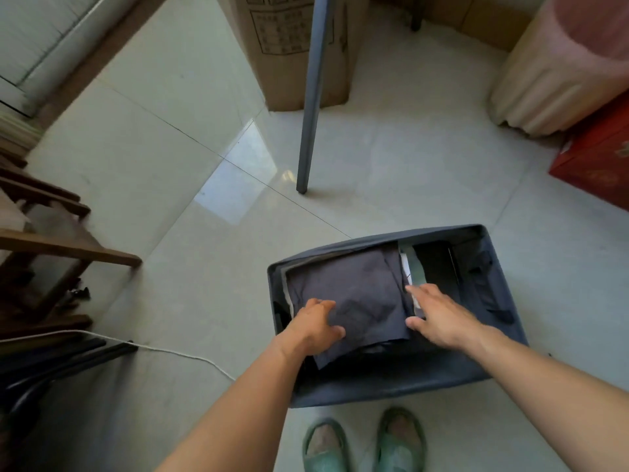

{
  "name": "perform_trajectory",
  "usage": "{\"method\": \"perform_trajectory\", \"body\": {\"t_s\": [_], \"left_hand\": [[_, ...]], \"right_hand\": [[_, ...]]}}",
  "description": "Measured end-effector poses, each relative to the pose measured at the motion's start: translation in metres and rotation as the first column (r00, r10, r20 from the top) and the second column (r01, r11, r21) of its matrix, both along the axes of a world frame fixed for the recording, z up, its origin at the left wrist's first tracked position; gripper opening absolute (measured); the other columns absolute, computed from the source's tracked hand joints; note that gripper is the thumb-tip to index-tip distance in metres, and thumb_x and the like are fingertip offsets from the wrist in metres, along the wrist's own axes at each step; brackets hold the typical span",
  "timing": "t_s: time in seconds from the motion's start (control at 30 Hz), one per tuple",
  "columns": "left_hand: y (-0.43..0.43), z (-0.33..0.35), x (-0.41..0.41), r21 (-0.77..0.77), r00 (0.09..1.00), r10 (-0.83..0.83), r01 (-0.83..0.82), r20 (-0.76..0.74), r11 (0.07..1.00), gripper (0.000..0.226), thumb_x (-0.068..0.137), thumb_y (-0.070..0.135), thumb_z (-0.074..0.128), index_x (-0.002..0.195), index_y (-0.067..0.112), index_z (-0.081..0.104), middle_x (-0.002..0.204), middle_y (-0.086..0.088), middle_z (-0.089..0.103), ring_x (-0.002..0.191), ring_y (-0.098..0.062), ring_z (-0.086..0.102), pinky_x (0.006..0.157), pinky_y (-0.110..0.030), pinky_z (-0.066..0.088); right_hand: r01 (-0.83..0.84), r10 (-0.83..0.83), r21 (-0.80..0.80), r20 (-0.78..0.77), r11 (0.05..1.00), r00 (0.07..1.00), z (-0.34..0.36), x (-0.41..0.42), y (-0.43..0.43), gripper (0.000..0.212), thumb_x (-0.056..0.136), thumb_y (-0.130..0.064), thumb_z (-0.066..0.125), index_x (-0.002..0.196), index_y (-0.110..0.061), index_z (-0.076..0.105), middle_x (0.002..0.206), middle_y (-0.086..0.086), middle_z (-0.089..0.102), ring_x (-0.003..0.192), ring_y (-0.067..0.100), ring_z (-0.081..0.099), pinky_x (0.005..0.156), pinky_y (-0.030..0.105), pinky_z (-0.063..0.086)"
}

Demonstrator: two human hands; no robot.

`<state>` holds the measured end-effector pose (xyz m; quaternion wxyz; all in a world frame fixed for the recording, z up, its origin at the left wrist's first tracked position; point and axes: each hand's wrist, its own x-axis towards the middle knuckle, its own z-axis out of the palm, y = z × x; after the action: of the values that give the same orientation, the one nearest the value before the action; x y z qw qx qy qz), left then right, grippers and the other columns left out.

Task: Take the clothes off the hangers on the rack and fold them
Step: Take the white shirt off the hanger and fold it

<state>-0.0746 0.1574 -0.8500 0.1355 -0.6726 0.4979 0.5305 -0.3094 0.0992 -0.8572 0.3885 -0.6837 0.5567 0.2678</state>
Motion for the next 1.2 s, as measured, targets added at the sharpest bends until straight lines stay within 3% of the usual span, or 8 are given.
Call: {"method": "perform_trajectory", "body": {"t_s": [0.2, 0.43, 0.5, 0.6, 0.77, 0.93, 1.0, 1.2], "left_hand": [[0.011, 0.088, -0.018, -0.05, 0.954, 0.268, -0.277, -0.136, 0.96, 0.057, 0.095, 0.032, 0.06, 0.147, 0.017, 0.04, 0.149, -0.005, 0.045, 0.136, -0.02, 0.044, 0.11, -0.03, 0.036], [0.013, 0.204, -0.035, -0.032, 0.831, 0.465, -0.497, -0.307, 0.867, 0.046, 0.095, 0.037, 0.059, 0.136, 0.02, 0.051, 0.126, -0.003, 0.061, 0.114, -0.02, 0.06, 0.098, -0.034, 0.047], [0.012, 0.242, -0.04, 0.016, 0.736, 0.563, -0.602, -0.375, 0.798, 0.041, 0.096, 0.034, 0.06, 0.133, 0.017, 0.054, 0.115, -0.003, 0.064, 0.101, -0.02, 0.064, 0.09, -0.034, 0.052], [0.01, 0.306, -0.047, 0.108, 0.558, 0.673, -0.726, -0.485, 0.679, 0.031, 0.099, 0.029, 0.055, 0.127, 0.015, 0.056, 0.109, -0.005, 0.065, 0.095, -0.02, 0.064, 0.082, -0.034, 0.053], [0.007, 0.419, -0.056, 0.162, 0.309, 0.688, -0.833, -0.657, 0.529, 0.025, 0.101, 0.025, 0.051, 0.122, 0.012, 0.056, 0.111, -0.008, 0.068, 0.098, -0.022, 0.068, 0.09, -0.037, 0.053], [0.019, 0.521, -0.065, 0.332, 0.013, 0.642, -0.848, -0.767, 0.413, 0.021, 0.098, 0.023, 0.054, 0.115, 0.013, 0.062, 0.104, -0.007, 0.074, 0.092, -0.02, 0.073, 0.079, -0.033, 0.056], [0.024, 0.555, -0.069, 0.366, -0.041, 0.611, -0.831, -0.79, 0.418, 0.021, 0.098, 0.023, 0.055, 0.114, 0.013, 0.064, 0.097, -0.005, 0.076, 0.084, -0.017, 0.074, 0.073, -0.031, 0.057], [0.038, 0.635, -0.091, 0.343, -0.04, 0.505, -0.78, -0.862, 0.523, 0.02, 0.097, 0.024, 0.055, 0.112, 0.016, 0.066, 0.092, -0.001, 0.076, 0.076, -0.013, 0.072, 0.069, -0.029, 0.056]], "right_hand": [[0.111, -0.11, -0.007, 0.024, 0.994, 0.994, 0.086, -0.016, 0.016, 0.056, 0.095, -0.039, 0.053, 0.146, -0.024, 0.033, 0.148, 0.006, 0.034, 0.127, 0.028, 0.048, 0.101, 0.042, 0.043], [0.328, -0.313, -0.036, 0.226, 0.944, 0.923, 0.196, -0.004, 0.028, 0.049, 0.094, -0.034, 0.057, 0.139, -0.02, 0.047, 0.134, 0.003, 0.051, 0.121, 0.022, 0.053, 0.1, 0.032, 0.04], [0.473, -0.443, -0.003, 0.345, 0.881, 0.827, 0.234, -0.002, 0.03, 0.04, 0.092, -0.027, 0.06, 0.129, -0.013, 0.056, 0.119, 0.005, 0.061, 0.107, 0.021, 0.061, 0.087, 0.029, 0.047], [0.688, -0.664, 0.174, 0.505, 0.704, 0.551, 0.306, 0.001, 0.034, 0.02, 0.096, -0.014, 0.056, 0.116, -0.01, 0.058, 0.103, 0.012, 0.064, 0.077, 0.02, 0.064, 0.062, 0.026, 0.043], [0.81, -0.705, 0.282, 0.677, 0.514, 0.211, 0.426, -0.009, 0.045, 0.019, 0.1, -0.018, 0.051, 0.115, -0.012, 0.059, 0.1, 0.011, 0.069, 0.075, 0.02, 0.066, 0.064, 0.026, 0.049], [0.836, -0.625, 0.36, 0.78, 0.414, -0.027, 0.527, -0.018, 0.074, 0.015, 0.1, -0.02, 0.051, 0.108, -0.015, 0.062, 0.101, 0.01, 0.071, 0.083, 0.023, 0.068, 0.073, 0.032, 0.053], [0.845, -0.594, 0.379, 0.799, 0.378, -0.093, 0.561, -0.023, 0.09, 0.018, 0.099, -0.021, 0.051, 0.11, -0.013, 0.063, 0.1, 0.011, 0.072, 0.085, 0.025, 0.069, 0.075, 0.033, 0.053], [0.904, -0.455, 0.333, 0.871, 0.267, -0.186, 0.637, -0.053, 0.135, 0.018, 0.099, -0.02, 0.051, 0.11, -0.014, 0.064, 0.099, 0.01, 0.074, 0.083, 0.024, 0.071, 0.072, 0.032, 0.053]]}}
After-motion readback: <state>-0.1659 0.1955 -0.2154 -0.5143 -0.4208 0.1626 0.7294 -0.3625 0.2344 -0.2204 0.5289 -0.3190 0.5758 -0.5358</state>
